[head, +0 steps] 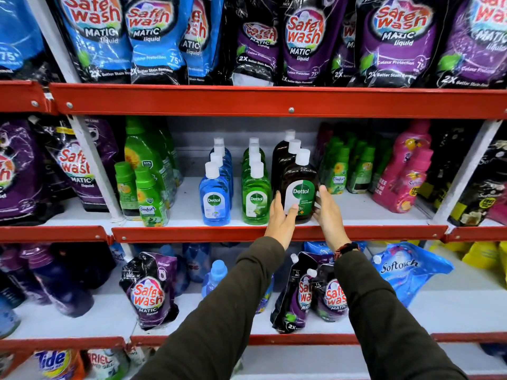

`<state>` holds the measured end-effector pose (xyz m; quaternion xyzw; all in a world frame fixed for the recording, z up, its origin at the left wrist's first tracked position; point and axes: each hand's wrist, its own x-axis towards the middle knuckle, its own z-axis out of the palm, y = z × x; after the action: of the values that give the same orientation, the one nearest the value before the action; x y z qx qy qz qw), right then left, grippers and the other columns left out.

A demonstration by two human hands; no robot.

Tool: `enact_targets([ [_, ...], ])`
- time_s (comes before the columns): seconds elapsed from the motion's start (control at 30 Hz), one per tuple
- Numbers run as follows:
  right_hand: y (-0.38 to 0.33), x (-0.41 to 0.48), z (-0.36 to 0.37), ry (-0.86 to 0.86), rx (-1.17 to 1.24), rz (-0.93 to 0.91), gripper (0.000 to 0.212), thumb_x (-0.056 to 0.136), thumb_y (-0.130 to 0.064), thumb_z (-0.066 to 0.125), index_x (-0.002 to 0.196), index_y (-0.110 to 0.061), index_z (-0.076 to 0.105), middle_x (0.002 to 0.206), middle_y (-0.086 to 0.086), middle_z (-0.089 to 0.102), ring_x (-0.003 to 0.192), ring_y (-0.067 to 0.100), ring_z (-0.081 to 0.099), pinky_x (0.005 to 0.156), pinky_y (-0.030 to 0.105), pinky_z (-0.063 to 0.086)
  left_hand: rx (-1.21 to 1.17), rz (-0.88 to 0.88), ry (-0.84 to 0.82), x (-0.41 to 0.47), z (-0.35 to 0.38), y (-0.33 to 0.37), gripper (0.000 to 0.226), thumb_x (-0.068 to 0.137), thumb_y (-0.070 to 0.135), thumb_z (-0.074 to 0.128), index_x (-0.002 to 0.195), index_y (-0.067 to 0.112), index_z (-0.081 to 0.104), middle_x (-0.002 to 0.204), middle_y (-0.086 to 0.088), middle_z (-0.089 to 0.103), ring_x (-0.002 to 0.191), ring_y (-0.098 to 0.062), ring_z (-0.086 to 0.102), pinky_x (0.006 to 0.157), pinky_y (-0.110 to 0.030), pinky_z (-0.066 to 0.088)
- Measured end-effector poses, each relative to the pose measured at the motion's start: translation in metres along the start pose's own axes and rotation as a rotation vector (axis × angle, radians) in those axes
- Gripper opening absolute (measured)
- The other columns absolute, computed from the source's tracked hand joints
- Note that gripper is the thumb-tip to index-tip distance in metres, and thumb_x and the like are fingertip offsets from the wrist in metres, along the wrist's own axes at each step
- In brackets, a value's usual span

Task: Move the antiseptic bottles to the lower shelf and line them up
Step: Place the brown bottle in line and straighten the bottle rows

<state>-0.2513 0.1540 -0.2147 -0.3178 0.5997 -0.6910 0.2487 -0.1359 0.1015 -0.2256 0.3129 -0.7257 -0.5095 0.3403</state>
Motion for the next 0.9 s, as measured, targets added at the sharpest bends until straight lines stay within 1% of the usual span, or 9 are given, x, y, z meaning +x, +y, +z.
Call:
enact_targets([
  [0.07,-0.002,-0.004,0.004,0.037,0.009,-0.036,0.035,0.105,-0.051,0.042,0.130,-0.034,0.059,0.136,-0.010,0.061,0.135,0.014,0.052,0.123,0.045,0.038,-0.020,0.115,0.076,-0.011,-0.005,-0.008,0.059,0.105,0.040,0.039,0.158,0.026,0.017,0.166,0.001,0.019,0.152,-0.014,0.019,0.126,-0.040,0.017],
  [0.13,0.002,-0.014,0.011,0.152,-0.040,-0.116,0.049,0.106,-0.049,0.044,0.148,-0.024,0.048,0.152,0.001,0.045,0.133,0.010,0.046,0.120,0.034,0.036,-0.004,0.296,0.253,-0.021,-0.012,-0.014,0.052,0.103,0.041,0.036,0.153,0.026,0.030,0.158,0.003,0.036,0.145,-0.011,0.033,0.121,-0.036,0.028],
  [0.23,0.010,-0.030,0.025,0.261,-0.093,-0.295,0.042,0.108,-0.039,0.045,0.146,-0.021,0.049,0.149,0.010,0.038,0.119,0.016,0.053,0.101,0.012,0.041,-0.025,0.419,0.517,-0.022,-0.028,-0.016,0.046,0.104,0.032,0.035,0.147,0.018,0.040,0.149,0.000,0.042,0.139,-0.008,0.039,0.117,-0.028,0.031],
  [0.3,0.016,-0.034,0.037,0.226,-0.078,-0.355,0.036,0.108,-0.038,0.045,0.140,-0.025,0.054,0.143,0.005,0.045,0.121,0.020,0.058,0.109,0.026,0.048,-0.068,0.407,0.577,-0.018,-0.038,-0.016,0.045,0.104,0.033,0.035,0.147,0.019,0.040,0.150,0.002,0.040,0.141,-0.004,0.035,0.116,-0.020,0.026],
  [0.4,0.023,-0.034,0.058,0.095,-0.113,-0.374,0.041,0.105,-0.052,0.042,0.140,-0.035,0.056,0.141,-0.011,0.055,0.137,0.016,0.054,0.117,0.053,0.043,-0.115,0.325,0.543,-0.009,-0.050,-0.022,0.047,0.102,0.043,0.034,0.148,0.032,0.034,0.152,0.014,0.035,0.143,0.000,0.028,0.119,-0.024,0.020],
  [0.5,0.022,-0.036,0.079,-0.058,-0.106,-0.289,0.056,0.094,-0.074,0.039,0.143,-0.048,0.049,0.154,-0.019,0.051,0.147,0.010,0.045,0.124,0.052,0.037,-0.149,0.234,0.429,-0.003,-0.056,-0.027,0.047,0.101,0.046,0.033,0.147,0.042,0.027,0.153,0.019,0.030,0.144,0.001,0.026,0.124,-0.037,0.020],
  [0.63,0.024,-0.033,0.090,-0.150,-0.113,-0.181,0.058,0.103,-0.058,0.035,0.154,-0.030,0.042,0.155,-0.010,0.050,0.141,0.003,0.049,0.125,0.048,0.036,-0.188,0.177,0.315,-0.003,-0.061,-0.028,0.043,0.099,0.051,0.033,0.141,0.052,0.028,0.152,0.027,0.029,0.147,-0.001,0.023,0.126,-0.041,0.019],
  [0.8,0.027,-0.028,0.086,-0.132,-0.127,-0.154,0.067,0.091,-0.078,0.039,0.147,-0.042,0.049,0.153,-0.008,0.057,0.142,0.010,0.053,0.123,0.048,0.039,-0.168,0.191,0.271,-0.008,-0.069,-0.028,0.043,0.107,0.035,0.033,0.149,0.043,0.030,0.145,0.027,0.035,0.127,0.026,0.030,0.116,-0.019,0.025],
  [0.9,0.027,-0.028,0.086,-0.134,-0.109,-0.170,0.063,0.092,-0.073,0.039,0.146,-0.042,0.050,0.151,-0.008,0.059,0.141,0.010,0.054,0.121,0.048,0.041,-0.157,0.192,0.282,-0.007,-0.070,-0.028,0.044,0.109,0.026,0.033,0.153,0.031,0.032,0.139,0.025,0.039,0.117,0.031,0.035,0.099,0.001,0.028],
])
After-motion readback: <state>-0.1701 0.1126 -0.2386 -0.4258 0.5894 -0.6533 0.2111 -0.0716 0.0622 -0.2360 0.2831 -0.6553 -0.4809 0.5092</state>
